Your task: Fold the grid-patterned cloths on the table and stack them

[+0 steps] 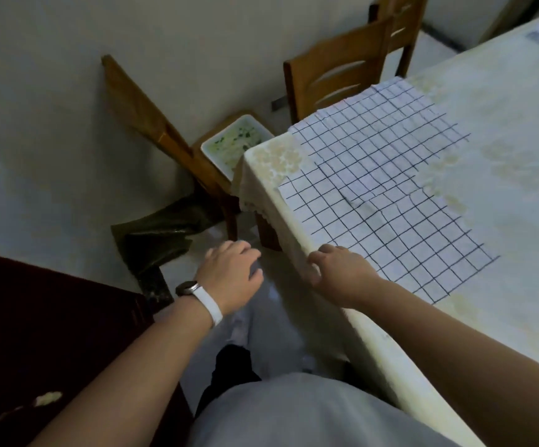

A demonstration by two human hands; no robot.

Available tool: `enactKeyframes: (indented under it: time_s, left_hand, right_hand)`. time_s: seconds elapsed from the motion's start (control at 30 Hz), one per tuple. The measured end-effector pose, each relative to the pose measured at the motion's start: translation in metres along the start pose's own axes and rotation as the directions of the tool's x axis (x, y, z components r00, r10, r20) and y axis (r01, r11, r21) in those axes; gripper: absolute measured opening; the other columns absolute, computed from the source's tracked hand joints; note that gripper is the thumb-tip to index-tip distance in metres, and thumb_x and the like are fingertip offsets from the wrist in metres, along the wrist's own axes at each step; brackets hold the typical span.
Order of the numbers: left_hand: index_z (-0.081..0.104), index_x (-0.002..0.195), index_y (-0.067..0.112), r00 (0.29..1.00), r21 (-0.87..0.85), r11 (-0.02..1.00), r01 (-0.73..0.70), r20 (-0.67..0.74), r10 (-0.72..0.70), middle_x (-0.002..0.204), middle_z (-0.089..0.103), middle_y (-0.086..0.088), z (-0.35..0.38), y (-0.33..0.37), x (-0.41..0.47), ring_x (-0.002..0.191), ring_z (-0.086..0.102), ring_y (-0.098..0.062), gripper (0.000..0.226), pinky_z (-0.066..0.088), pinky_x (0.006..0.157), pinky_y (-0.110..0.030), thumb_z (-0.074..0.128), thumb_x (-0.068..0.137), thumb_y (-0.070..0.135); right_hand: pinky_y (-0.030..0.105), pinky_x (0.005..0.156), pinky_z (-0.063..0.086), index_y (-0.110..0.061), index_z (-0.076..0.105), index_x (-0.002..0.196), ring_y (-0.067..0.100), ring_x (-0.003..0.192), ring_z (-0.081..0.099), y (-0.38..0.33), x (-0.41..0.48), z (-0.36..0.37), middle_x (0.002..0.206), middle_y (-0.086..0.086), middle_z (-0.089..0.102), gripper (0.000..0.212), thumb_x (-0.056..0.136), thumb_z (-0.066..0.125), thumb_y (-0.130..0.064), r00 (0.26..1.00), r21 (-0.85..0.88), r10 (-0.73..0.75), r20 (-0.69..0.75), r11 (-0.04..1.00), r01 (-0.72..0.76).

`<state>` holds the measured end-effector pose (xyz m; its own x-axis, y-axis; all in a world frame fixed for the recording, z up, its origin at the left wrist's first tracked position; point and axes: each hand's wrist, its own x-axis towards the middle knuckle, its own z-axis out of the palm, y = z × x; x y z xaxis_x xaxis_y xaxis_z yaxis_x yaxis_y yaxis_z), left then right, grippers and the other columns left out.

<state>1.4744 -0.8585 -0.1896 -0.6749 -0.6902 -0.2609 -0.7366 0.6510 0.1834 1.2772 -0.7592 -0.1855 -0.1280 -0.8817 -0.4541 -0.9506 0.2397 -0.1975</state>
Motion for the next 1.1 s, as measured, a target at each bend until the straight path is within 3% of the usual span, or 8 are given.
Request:
enactKeyframes:
  time_s: [0.3,0.57,0.77,1.1]
  left_hand:
    - [0.054,0.128,0.024,0.93,0.021,0.932,-0.362,0.078,0.359,0.132,0.051,0.004,-0.037,-0.064,0.111,0.122,0.045,-0.019,0.041,0.038,0.1,-0.037,0.049,0.091,0.041]
    - [0.059,0.119,0.024,0.82,0.073,0.819,-0.569,0.129,0.558,0.123,0.056,0.004,-0.057,-0.062,0.177,0.112,0.05,-0.02,0.036,0.041,0.092,-0.036,0.049,0.088,0.04]
    - [0.057,0.125,0.026,0.733,0.077,0.734,-0.674,0.191,0.653,0.127,0.056,0.004,-0.049,-0.028,0.21,0.116,0.05,-0.021,0.042,0.043,0.093,-0.036,0.048,0.086,0.04]
    - [0.047,0.137,0.027,0.647,0.18,0.624,-0.76,0.304,0.7,0.146,0.042,-0.001,-0.04,0.045,0.252,0.129,0.042,-0.023,0.051,0.04,0.101,-0.039,0.044,0.089,0.041]
  right_hand:
    - [0.037,0.089,0.048,-0.027,0.052,0.129,0.022,0.113,0.052,-0.03,0.056,-0.027,0.125,-0.001,0.054,0.041,0.095,0.044,-0.047,0.951,0.145,0.301,-0.062,0.946,-0.29]
    - [0.04,0.092,0.048,-0.025,0.051,0.133,0.022,0.117,0.051,-0.028,0.057,-0.042,0.132,-0.001,0.053,0.045,0.095,0.043,-0.046,0.829,0.284,0.549,-0.104,0.815,-0.504]
    - [0.037,0.091,0.048,-0.024,0.05,0.135,0.021,0.116,0.053,-0.007,0.03,-0.027,0.134,-0.001,0.053,0.046,0.096,0.044,-0.046,0.692,0.384,0.712,-0.119,0.676,-0.629]
    - [0.04,0.097,0.046,-0.023,0.045,0.139,0.023,0.121,0.05,0.046,0.026,0.007,0.139,0.001,0.049,0.049,0.096,0.044,-0.047,0.608,0.502,0.791,-0.064,0.552,-0.666]
